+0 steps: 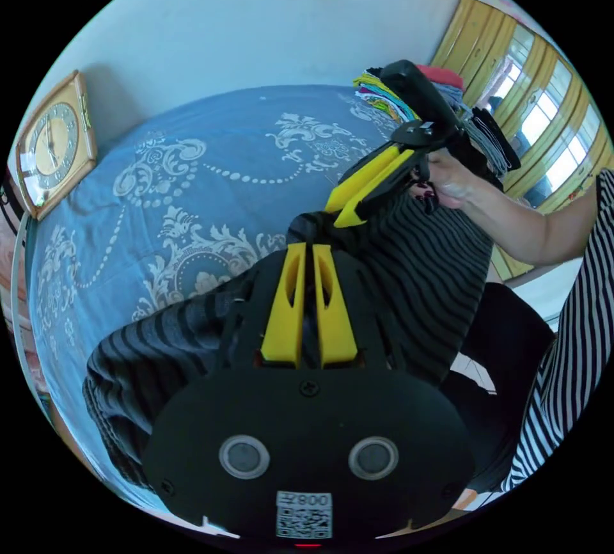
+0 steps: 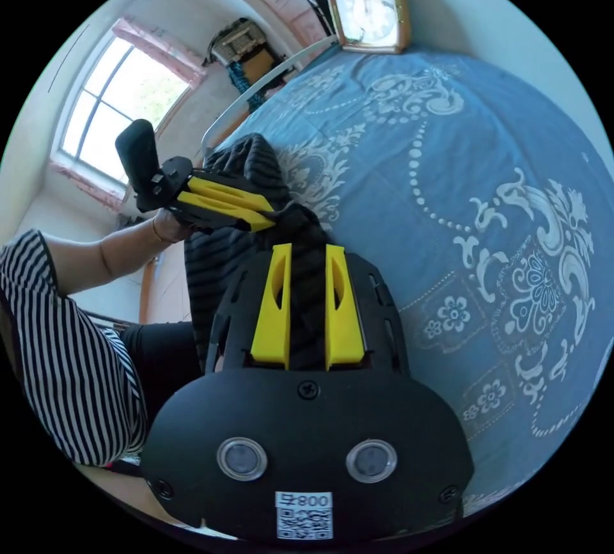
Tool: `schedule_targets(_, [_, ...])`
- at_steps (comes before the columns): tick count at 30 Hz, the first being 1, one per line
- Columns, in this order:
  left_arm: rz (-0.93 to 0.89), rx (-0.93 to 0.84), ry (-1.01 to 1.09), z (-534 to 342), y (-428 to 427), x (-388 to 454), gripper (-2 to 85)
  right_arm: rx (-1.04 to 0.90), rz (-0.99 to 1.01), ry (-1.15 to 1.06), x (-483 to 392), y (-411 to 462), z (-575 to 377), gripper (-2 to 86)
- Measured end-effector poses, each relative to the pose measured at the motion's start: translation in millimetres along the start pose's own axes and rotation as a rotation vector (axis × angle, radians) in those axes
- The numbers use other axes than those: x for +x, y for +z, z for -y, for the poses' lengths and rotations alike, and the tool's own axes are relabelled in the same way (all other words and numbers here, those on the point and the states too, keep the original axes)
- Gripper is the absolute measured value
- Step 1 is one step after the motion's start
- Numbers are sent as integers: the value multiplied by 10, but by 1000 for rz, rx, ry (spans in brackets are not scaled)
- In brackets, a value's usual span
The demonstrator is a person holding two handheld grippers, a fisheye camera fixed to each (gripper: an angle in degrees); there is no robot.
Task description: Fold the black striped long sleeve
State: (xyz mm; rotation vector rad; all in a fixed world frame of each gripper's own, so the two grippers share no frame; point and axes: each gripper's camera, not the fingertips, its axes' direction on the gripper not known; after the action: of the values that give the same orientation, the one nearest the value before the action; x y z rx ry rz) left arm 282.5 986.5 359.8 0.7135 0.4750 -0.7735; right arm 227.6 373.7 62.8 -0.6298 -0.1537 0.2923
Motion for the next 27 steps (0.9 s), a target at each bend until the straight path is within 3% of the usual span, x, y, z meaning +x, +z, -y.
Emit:
schedule_targets(3, [-28, 23, -4, -49, -238, 162, 58, 75, -2, -80, -335, -205, -254, 60])
schedule_targets(10, [-66, 28, 36, 225, -554, 347, 92, 52, -12, -74, -607, -250, -611, 29])
schedule_targets(15, [-107, -101, 71, 734, -357, 394, 105, 66, 33, -41, -563, -373, -748, 24])
schedule_targets(19, [-89, -209, 93, 872, -208, 505, 67, 72, 18, -36, -599, -458, -904, 21])
schedule_targets(27, [-40, -9, -48, 1048, -548, 512, 36, 217, -141, -3, -559, -922, -1061, 15])
